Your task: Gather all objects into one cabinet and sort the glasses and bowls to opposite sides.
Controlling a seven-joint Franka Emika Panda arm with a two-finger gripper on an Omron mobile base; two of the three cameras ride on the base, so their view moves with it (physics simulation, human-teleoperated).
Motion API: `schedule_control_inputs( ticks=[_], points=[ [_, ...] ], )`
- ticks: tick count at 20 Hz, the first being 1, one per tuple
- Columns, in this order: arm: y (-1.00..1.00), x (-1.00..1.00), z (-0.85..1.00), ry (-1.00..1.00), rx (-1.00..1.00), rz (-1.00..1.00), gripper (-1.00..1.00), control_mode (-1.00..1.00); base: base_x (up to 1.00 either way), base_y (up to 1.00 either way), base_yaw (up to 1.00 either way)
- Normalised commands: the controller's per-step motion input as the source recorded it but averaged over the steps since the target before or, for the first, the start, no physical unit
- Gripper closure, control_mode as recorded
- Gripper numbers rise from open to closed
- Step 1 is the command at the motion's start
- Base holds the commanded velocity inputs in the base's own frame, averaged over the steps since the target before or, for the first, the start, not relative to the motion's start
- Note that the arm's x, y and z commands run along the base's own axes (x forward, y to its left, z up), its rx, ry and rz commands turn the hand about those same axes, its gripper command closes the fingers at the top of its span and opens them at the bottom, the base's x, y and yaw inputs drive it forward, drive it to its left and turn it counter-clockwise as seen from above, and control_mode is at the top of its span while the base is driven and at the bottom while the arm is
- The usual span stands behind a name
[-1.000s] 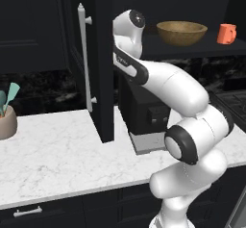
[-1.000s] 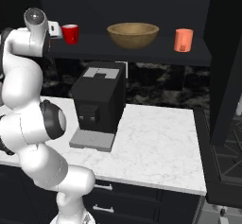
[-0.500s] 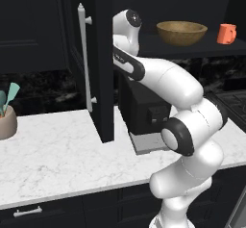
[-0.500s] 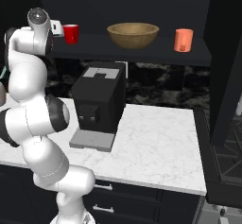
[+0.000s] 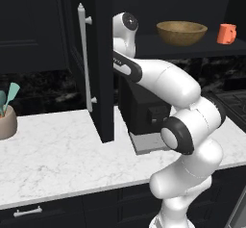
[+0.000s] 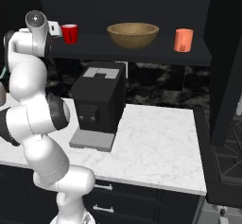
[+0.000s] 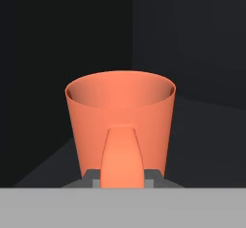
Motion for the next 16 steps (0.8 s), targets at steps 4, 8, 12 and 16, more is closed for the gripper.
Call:
schedule_control_inputs(
  ticks=[4,8,12,16],
  points=[
    [0.0,0.0,0.0,0.0,0.0,0.0,1.0,-1.0,0.0,0.0,0.0],
    [0.0,0.0,0.0,0.0,0.0,0.0,-1.0,-1.0,0.0,0.0,0.0],
    [0.0,0.0,0.0,0.0,0.0,0.0,-1.0,-1.0,0.0,0.0,0.0],
    [0.0,0.0,0.0,0.0,0.0,0.0,-1.0,-1.0,0.0,0.0,0.0]
  ],
)
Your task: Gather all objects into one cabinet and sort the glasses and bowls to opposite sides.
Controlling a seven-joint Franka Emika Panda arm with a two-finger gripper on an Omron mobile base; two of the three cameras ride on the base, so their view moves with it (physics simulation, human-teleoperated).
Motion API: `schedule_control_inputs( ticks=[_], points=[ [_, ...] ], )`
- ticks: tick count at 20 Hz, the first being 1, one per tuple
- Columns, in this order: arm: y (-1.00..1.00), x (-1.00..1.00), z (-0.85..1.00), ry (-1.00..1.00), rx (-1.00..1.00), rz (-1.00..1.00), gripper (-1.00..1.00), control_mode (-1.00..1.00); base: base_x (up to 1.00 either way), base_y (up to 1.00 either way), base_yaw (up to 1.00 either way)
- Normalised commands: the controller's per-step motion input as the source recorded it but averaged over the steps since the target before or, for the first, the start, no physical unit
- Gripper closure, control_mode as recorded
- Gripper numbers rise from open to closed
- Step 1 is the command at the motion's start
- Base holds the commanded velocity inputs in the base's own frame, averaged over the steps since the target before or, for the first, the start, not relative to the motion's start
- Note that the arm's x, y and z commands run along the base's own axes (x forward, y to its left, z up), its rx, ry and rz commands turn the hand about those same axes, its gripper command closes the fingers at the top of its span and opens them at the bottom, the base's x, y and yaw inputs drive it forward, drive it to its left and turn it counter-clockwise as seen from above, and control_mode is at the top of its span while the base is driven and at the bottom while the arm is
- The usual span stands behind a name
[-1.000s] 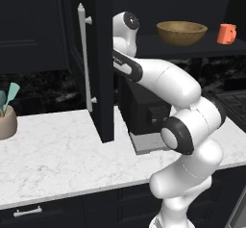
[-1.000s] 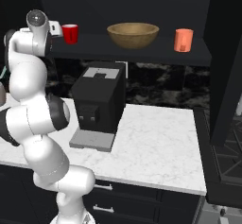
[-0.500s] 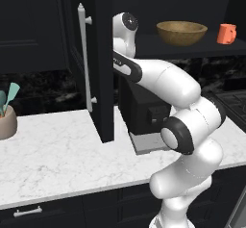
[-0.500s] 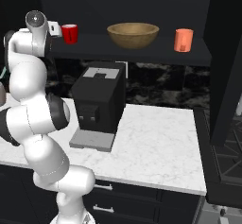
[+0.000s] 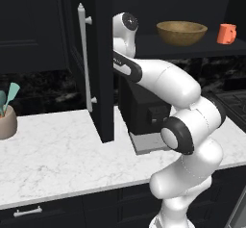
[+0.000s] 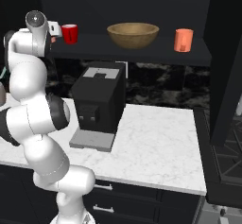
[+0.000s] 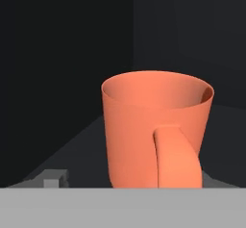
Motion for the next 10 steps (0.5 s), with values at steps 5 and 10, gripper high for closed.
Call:
schedule_control_inputs(
  ticks=[5,10],
  points=[
    [0.0,-0.19,0.0,-0.01,0.0,-0.01,-1.0,-1.0,0.0,0.0,0.0],
    [0.0,-0.41,-0.04,-0.01,0.0,-0.02,-1.0,-1.0,0.0,0.0,0.0]
  ],
)
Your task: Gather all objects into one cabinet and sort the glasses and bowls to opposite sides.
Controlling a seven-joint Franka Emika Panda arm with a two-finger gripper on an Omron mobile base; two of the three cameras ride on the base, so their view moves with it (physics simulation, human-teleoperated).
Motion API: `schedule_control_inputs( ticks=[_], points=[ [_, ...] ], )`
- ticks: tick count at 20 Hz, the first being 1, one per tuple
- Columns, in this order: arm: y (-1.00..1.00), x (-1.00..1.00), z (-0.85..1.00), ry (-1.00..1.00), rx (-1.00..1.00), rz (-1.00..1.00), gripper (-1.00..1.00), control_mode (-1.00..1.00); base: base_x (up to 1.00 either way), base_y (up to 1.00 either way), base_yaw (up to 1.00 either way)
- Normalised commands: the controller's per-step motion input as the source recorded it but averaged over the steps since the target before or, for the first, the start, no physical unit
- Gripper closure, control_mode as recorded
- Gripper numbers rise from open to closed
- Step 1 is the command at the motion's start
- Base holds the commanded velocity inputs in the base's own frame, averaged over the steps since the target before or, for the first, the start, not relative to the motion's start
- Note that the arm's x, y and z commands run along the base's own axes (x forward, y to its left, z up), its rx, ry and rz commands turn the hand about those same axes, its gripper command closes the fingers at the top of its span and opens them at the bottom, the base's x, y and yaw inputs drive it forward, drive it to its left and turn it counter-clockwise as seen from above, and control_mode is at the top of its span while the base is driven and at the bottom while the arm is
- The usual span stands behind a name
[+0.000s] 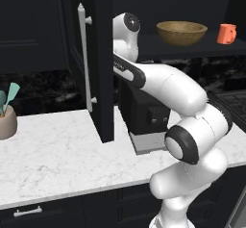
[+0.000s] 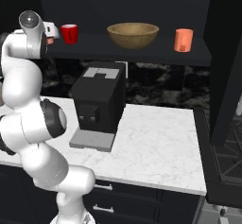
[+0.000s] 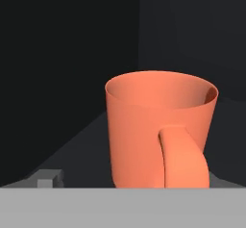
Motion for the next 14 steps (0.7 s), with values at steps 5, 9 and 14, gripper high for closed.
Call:
schedule_control_inputs(
  ticks=[5,9,14],
  points=[
    [0.0,-0.34,-0.11,0.0,0.0,-0.01,-1.0,-1.0,0.0,0.0,0.0],
    [0.0,-0.27,-0.13,0.01,0.0,-0.01,-1.0,-1.0,0.0,0.0,0.0],
    [0.0,-0.07,-0.12,0.05,0.0,0.0,-1.0,-1.0,0.0,0.0,0.0]
  ],
)
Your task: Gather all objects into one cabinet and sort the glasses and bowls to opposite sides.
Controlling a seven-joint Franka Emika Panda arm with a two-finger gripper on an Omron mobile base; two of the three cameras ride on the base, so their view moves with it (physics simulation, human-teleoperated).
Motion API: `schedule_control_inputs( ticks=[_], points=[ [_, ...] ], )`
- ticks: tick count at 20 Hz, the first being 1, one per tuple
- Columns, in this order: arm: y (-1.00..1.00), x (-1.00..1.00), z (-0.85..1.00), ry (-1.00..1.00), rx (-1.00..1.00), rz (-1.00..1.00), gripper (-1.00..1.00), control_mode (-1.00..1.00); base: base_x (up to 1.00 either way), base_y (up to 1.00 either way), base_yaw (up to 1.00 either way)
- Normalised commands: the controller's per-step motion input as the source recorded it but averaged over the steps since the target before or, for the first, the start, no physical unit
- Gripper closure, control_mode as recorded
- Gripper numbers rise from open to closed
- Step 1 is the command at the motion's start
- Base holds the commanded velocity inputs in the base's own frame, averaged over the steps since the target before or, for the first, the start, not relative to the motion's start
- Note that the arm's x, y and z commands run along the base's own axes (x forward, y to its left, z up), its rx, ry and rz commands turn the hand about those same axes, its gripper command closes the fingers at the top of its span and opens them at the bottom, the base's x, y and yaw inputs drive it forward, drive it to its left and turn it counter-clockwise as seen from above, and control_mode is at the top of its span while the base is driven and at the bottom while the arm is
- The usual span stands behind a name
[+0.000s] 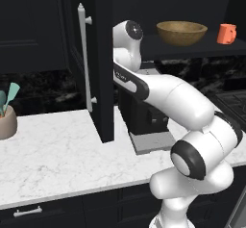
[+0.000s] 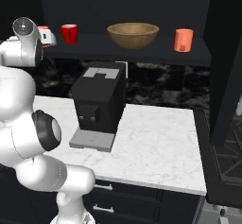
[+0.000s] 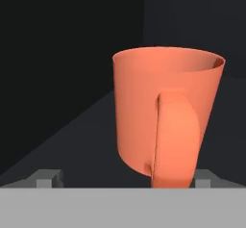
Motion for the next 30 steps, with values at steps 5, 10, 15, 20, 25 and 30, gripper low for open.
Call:
schedule_control_inputs(
  ticks=[5,10,15,20,25,30],
  points=[
    [-0.05,-0.01,0.0,0.0,0.0,0.0,-1.0,-1.0,0.0,0.0,0.0],
    [-0.54,-0.49,0.1,0.0,0.0,-0.07,-1.0,-1.0,0.0,0.0,0.0],
    [-0.81,-0.71,0.27,0.0,0.0,-0.14,-1.0,-1.0,0.0,0.0,0.0],
    [-0.92,-0.46,0.27,0.0,0.0,-0.17,-1.0,-1.0,0.0,0.0,0.0],
    [-0.93,-0.21,0.1,0.0,0.0,-0.21,-1.0,-1.0,0.0,0.0,0.0],
    [-0.85,-0.02,0.02,0.0,0.0,-0.25,-1.0,-1.0,0.0,0.0,0.0]
  ],
)
